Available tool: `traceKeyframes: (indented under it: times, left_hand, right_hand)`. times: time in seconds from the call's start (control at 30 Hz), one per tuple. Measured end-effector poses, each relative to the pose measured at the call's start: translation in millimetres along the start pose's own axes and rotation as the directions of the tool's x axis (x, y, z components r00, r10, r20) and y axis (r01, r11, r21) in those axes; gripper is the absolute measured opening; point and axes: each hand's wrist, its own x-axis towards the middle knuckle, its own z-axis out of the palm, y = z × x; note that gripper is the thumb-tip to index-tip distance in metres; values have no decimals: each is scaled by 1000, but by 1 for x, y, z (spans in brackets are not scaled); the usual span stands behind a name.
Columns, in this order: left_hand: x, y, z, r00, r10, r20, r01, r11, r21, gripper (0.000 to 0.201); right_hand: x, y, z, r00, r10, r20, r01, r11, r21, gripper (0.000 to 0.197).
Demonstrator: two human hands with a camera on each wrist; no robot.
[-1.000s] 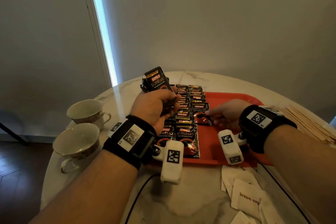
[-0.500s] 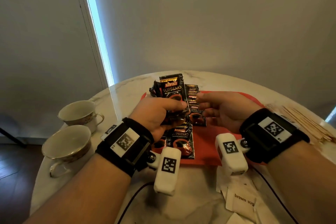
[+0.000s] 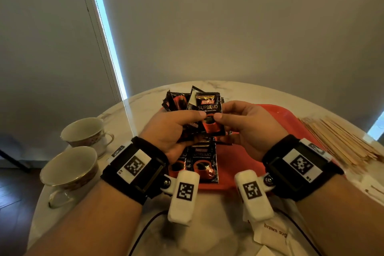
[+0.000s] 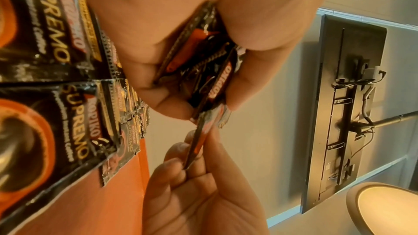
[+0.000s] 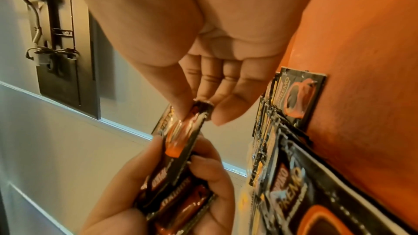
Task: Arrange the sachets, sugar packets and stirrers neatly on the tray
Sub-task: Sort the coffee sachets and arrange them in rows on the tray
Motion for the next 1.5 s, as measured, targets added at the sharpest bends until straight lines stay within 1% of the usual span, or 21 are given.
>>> traceKeyframes:
  times: [0.07,0.13,0.2,0.23,0.33,0.4,0.43,0.47,0.53,0.6,0.63,0.7,0.83,0.93,1.07,1.23,1.43,1.5]
  left_hand:
    - [-3,1,1,999,14,41,-15,1000,25,23]
    - [-2,0,1,999,22,43,-25,998,54,27]
    - [-1,-1,1,999,22,30,-24,998,65,32]
    - [-1,-1,1,1000,20,15,-21,998,62,32]
    - [-1,-1,3,1000,15,-19,-15,999,44,22]
    - [0,-2,3,997,22,-73,-21,1000,21,16]
    - [2,-3,2,993,31,-115,-30,1000,10,18]
    - [5,-3,1,988,37,-151,-37,999,-2,23]
    - [8,-4,-2,980,41,-195,-46,999,-20,31]
    - [10,-3,-3,975,35,-219,-44,998,-34,30]
    - [11,-3,-3,974,31,-222,-40,998,-38,29]
    - [11,-2,-3,976,29,-216,-38,999,-39,28]
    - [12,-3,-5,977,36,-208,-44,998,-33,32]
    - [13,-2,-6,977,38,-210,-47,998,-41,33]
    - [13,-1,-7,979,29,-202,-38,998,-45,31]
    - [13,0,-9,981,28,-190,-37,998,-44,31]
    - [13,-3,-7,980,43,-195,-49,998,-26,30]
    - [13,-3,-7,980,44,-196,-48,999,-20,30]
  right_hand:
    - [1,1,0,999,24,-36,-24,1000,15,9]
    - [2,1,0,997,56,-52,-54,998,33,7]
    - [3,0,-1,996,66,-58,-63,997,44,19]
    - [3,-1,-2,997,57,-56,-54,997,54,22]
    - [2,-5,-3,999,-3,-33,5,998,63,12]
    - [4,-6,-8,997,-18,-80,23,998,65,14]
    - [7,-4,-11,991,-7,-134,17,997,75,14]
    - [10,-2,-16,980,23,-196,-5,996,89,14]
    - [16,5,-26,944,157,-292,-129,985,113,12]
    - [18,12,-34,901,317,-297,-300,948,101,8]
    - [18,14,-37,885,369,-285,-363,929,74,6]
    - [18,16,-41,870,405,-283,-421,907,3,5]
    - [21,18,-41,878,392,-275,-437,891,-126,4]
    - [21,18,-40,879,396,-265,-439,890,-127,2]
    - [20,16,-41,878,411,-247,-447,887,-114,8]
    - [22,15,-39,870,376,-320,-444,878,-176,9]
    - [28,15,-33,868,346,-355,-447,857,-257,11]
    - [29,14,-32,874,336,-351,-437,861,-262,18]
